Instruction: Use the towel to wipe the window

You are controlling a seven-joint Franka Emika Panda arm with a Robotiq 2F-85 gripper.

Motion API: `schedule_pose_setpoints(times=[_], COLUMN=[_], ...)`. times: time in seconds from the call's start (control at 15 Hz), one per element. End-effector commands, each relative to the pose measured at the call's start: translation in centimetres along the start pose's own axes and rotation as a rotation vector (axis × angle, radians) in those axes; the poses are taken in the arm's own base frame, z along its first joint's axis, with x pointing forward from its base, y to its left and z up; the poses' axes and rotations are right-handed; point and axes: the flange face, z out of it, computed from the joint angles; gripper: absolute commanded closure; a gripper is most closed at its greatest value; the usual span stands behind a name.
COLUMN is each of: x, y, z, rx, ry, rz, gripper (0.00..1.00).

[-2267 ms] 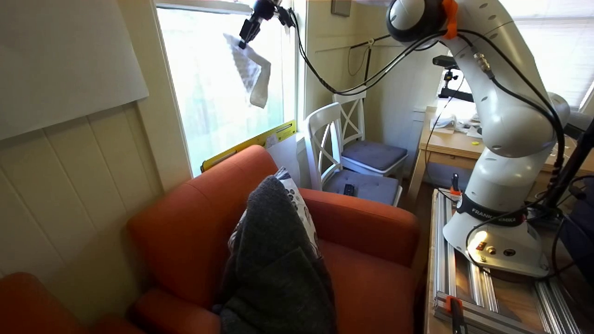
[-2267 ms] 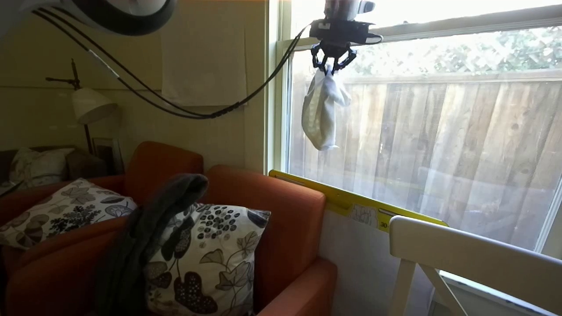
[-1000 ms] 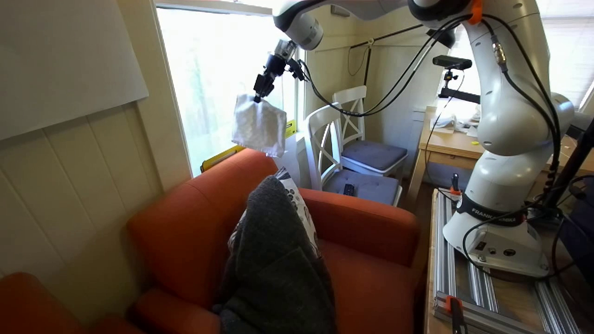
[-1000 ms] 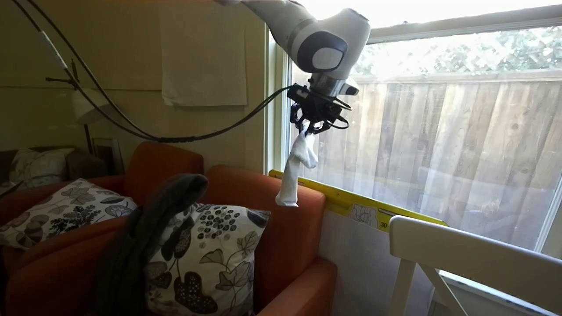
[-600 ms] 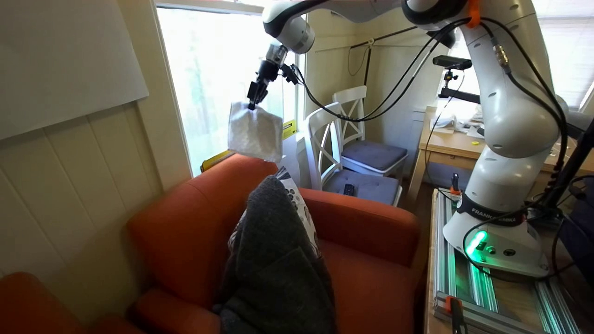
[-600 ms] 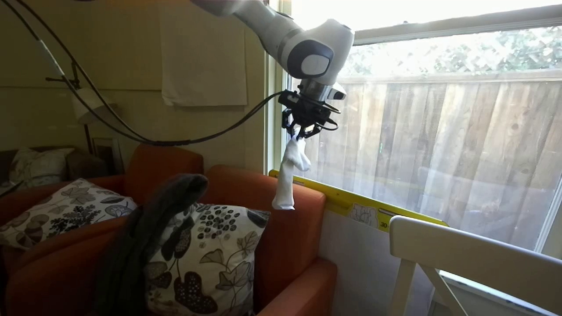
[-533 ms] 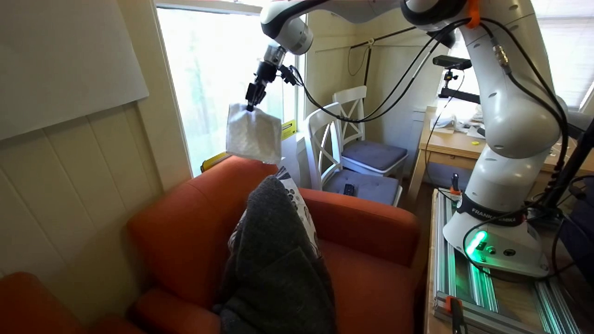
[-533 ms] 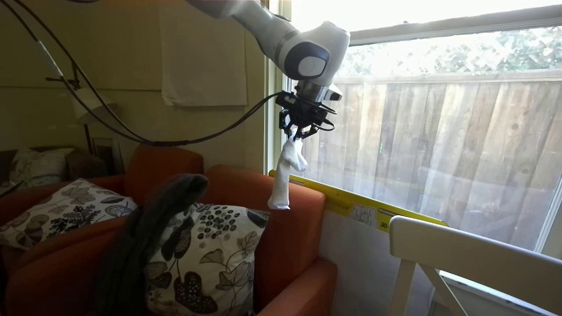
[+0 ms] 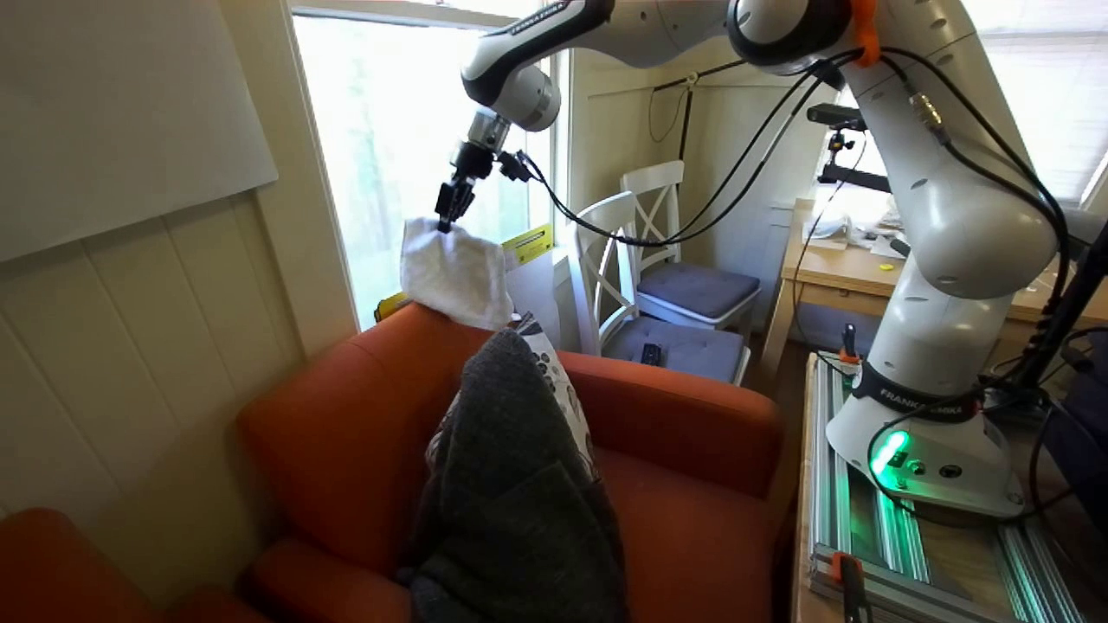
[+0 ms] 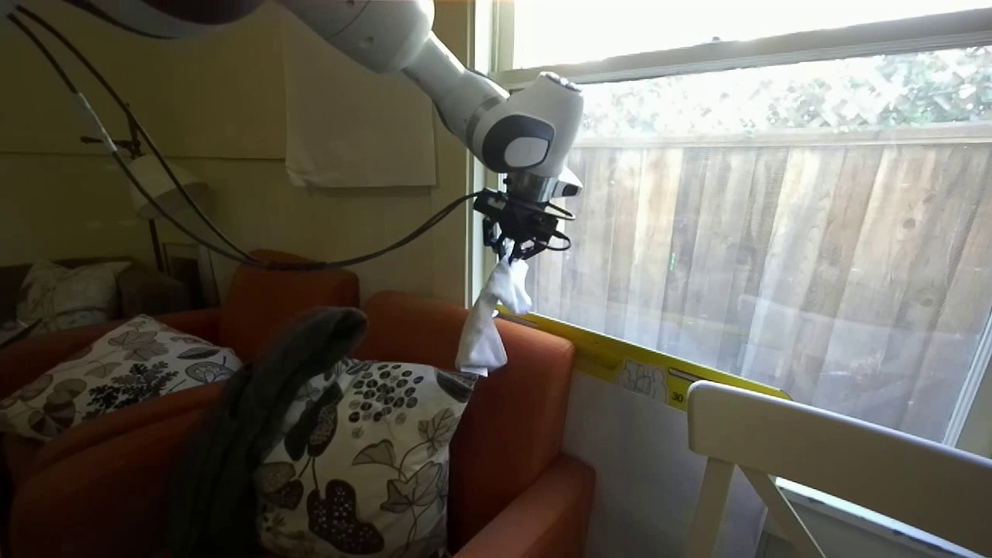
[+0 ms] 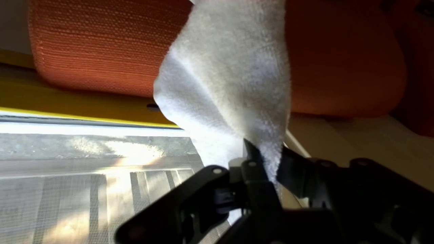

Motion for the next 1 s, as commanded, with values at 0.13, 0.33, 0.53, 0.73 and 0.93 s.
schedule_pose_setpoints(times=[0.13, 0.33, 0.53, 0.73, 0.93], x=[1.2, 1.3, 1.1, 1.0, 1.5], y=[1.1, 2.3, 3.6, 5.0, 4.8], z=[3.6, 4.6, 4.8, 4.7, 2.9], rx=[-0.099, -0.19, -0.296, -0.417, -0.474], ry=[-0.018, -0.012, -0.025, -0.038, -0.033], rz=[-0.053, -0.069, -0.068, -0.082, -0.09], gripper=[0.97, 0.97, 0.91, 0.55, 0.34])
